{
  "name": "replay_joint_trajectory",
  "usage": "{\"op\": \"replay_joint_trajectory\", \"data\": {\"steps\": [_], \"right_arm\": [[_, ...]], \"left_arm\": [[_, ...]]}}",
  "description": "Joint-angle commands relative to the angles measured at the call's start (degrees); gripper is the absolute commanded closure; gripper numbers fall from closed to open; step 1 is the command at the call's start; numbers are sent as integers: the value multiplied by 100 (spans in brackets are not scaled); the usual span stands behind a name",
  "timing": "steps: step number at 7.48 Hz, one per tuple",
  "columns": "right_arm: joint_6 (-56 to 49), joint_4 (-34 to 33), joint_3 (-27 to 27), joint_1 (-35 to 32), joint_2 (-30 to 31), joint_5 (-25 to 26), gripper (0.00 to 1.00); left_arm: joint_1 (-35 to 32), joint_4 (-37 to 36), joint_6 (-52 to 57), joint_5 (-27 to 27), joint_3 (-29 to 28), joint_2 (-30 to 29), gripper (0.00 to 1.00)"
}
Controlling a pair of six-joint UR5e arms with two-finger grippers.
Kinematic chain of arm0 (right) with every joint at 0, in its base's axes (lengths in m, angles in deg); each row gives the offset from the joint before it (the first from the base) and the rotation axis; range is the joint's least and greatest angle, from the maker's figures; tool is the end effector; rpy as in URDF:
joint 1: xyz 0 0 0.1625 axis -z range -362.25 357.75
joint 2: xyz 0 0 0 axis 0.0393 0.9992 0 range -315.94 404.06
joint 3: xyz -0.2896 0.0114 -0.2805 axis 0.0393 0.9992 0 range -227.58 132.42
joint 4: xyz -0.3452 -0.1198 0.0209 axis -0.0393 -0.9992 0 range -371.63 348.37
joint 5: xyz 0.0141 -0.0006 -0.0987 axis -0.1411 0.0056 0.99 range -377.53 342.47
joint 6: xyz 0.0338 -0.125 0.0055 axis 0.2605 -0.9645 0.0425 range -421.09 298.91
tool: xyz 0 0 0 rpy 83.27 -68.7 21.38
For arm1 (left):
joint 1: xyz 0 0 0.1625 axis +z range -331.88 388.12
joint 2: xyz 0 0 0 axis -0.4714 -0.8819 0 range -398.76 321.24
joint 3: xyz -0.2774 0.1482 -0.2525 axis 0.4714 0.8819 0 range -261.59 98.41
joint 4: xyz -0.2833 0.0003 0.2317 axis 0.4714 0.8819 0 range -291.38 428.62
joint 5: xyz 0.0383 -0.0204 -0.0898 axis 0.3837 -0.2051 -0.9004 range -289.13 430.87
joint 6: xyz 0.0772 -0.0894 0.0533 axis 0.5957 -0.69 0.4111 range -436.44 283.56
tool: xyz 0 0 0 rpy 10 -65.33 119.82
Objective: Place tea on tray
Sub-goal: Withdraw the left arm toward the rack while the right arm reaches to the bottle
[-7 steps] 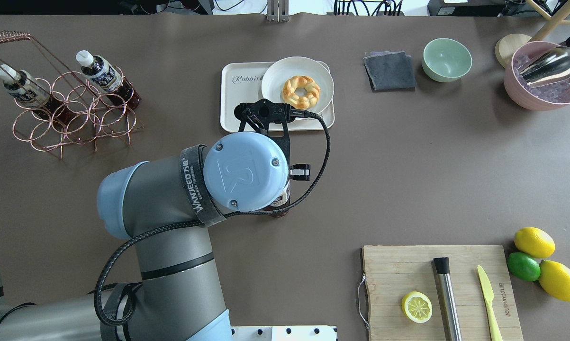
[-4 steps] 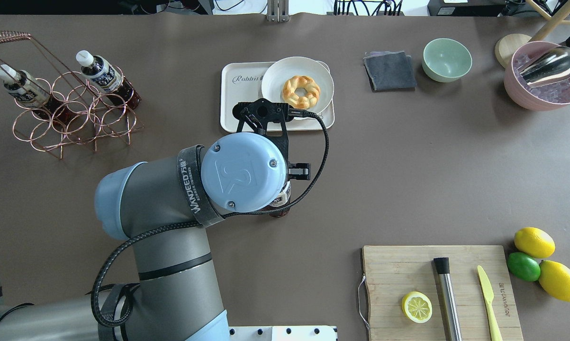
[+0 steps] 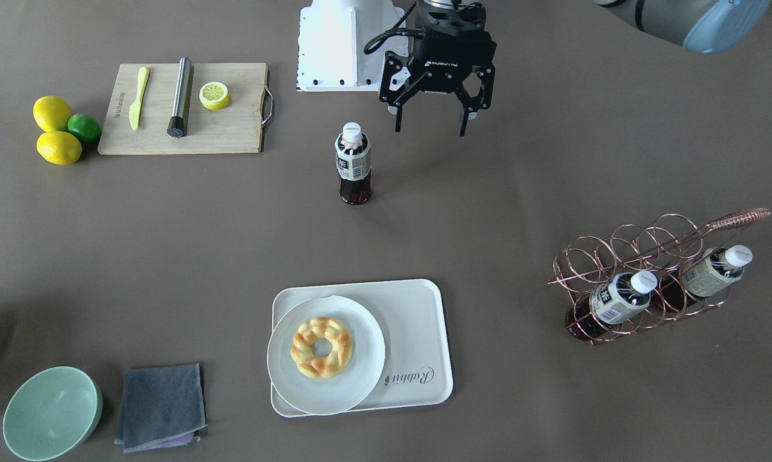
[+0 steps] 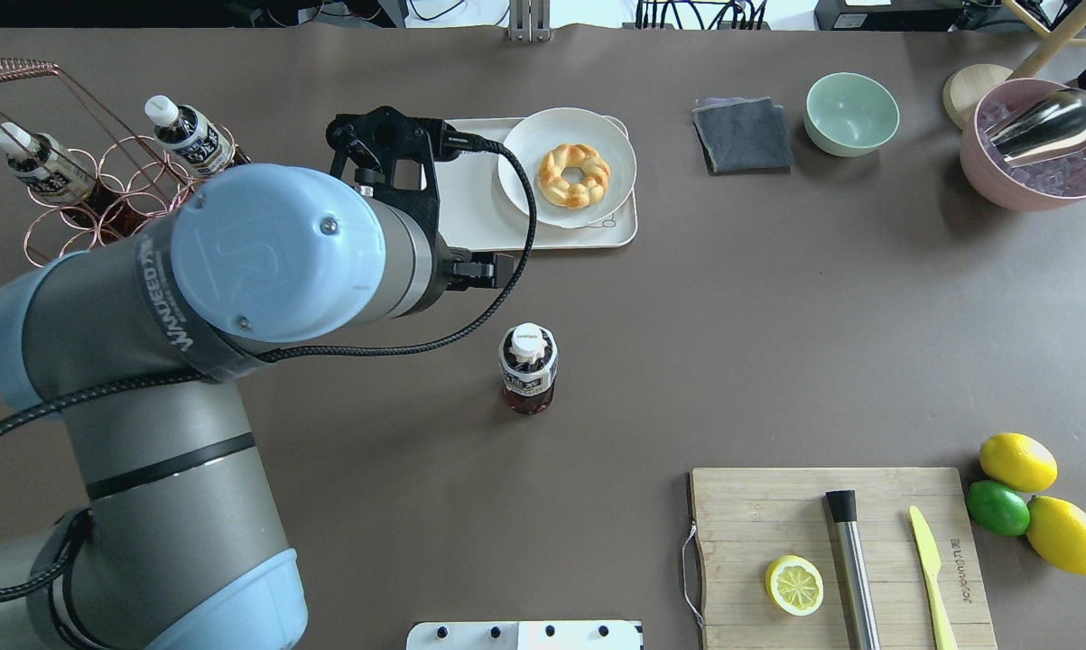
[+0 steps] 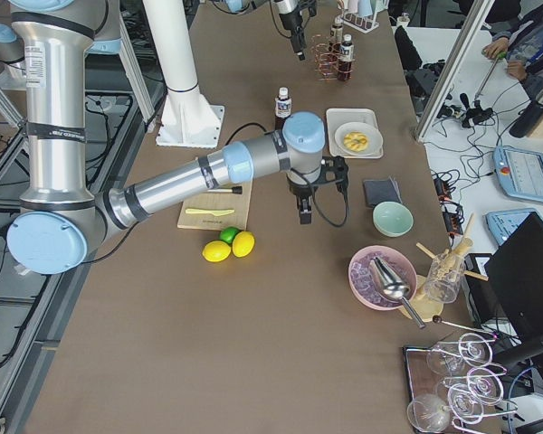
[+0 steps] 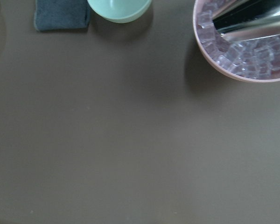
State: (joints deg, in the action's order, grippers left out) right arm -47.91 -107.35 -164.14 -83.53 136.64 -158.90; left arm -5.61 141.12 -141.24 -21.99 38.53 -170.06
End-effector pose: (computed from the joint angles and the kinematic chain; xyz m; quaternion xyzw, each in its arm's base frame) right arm -0.0310 -0.4135 0.4724 0.0591 -0.4473 -0.0341 0.8918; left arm 0.3771 -0.4043 0.1381 0.2035 0.4055 -0.0550 0.8895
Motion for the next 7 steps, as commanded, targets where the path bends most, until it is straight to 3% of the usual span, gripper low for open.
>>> {"op": "replay_joint_trajectory", "data": {"steps": [1,3,5,6,7], "right_arm": [[3091,-9,-989,1793,-852,809,0],[4134,-18,-1097,2919,-1660,1406,0],[4674,-105,-1044,3774,-2399,2207,0],[4928,-219,-870,4117,-2794,2697,0],[5323,-524,-459,4286,-3381,2824,1]], "left_arm": [[-687,19,879,-725,257,620,3],[-1055,62,1370,-838,309,1015,3],[-1450,194,1784,-1461,249,1298,3],[-1565,203,1995,-1585,248,1447,3],[-1662,203,2137,-1665,231,1527,3]]}}
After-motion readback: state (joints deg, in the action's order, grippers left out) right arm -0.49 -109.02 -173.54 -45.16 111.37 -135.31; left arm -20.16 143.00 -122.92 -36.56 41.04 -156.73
